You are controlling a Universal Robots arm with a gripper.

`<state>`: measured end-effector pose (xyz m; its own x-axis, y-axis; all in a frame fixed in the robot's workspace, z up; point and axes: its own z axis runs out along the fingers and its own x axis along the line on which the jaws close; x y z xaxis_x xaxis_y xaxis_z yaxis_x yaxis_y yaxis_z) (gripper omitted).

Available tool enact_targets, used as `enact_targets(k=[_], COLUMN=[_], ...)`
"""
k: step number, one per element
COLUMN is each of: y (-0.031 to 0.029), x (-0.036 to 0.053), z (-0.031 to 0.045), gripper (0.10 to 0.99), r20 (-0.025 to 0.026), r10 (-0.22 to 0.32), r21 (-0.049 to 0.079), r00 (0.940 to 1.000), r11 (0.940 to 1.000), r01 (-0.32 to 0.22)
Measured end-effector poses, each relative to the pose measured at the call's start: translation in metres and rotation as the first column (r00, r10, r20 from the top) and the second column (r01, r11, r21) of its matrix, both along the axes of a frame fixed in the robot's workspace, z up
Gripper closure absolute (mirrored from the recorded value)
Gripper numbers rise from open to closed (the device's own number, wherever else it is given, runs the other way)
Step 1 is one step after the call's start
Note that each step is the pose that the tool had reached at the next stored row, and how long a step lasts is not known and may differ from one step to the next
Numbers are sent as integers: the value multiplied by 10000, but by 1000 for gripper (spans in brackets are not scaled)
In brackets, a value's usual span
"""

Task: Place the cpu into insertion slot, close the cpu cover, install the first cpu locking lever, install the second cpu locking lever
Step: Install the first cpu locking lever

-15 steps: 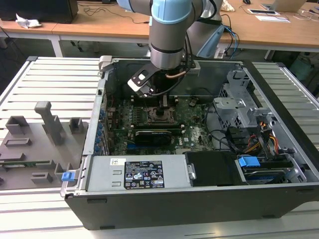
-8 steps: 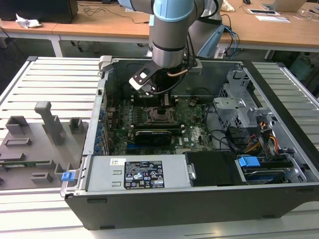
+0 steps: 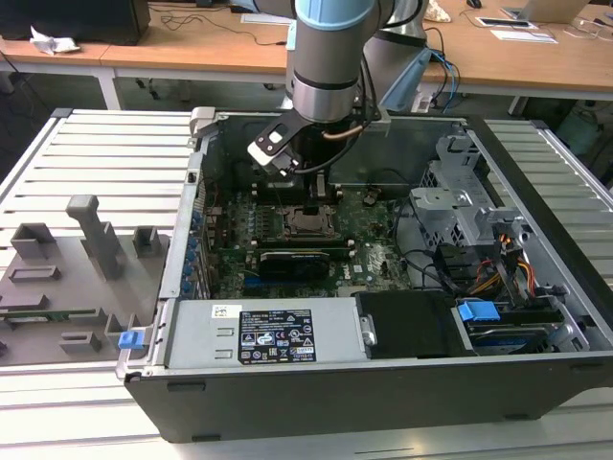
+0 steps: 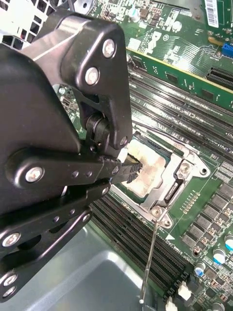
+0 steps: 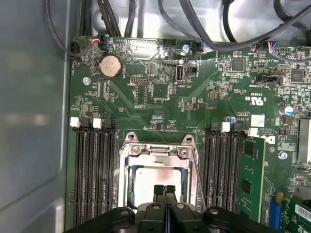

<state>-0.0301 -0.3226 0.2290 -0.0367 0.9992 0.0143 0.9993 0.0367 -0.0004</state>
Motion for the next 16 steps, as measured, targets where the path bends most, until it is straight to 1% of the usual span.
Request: enact_targets(k=[5, 9, 10, 12, 13, 15, 16], y=[0, 0, 0, 0, 0, 2, 6], x=[0, 0, 0, 0, 0, 0, 0], z=[59, 126, 162, 200, 239, 291, 332], gripper=[980, 980, 980, 980, 980, 980, 980], r20=[0, 0, 0, 0, 0, 0, -1], r10=[-9, -14, -14, -14, -14, -12, -14], r21=[0, 0, 0, 0, 1, -8, -28], r00=[10000, 10000, 10000, 10000, 10000, 10000, 10000], r11=[10000, 10000, 10000, 10000, 10000, 10000, 10000], r01=[9, 14, 14, 14, 14, 12, 14])
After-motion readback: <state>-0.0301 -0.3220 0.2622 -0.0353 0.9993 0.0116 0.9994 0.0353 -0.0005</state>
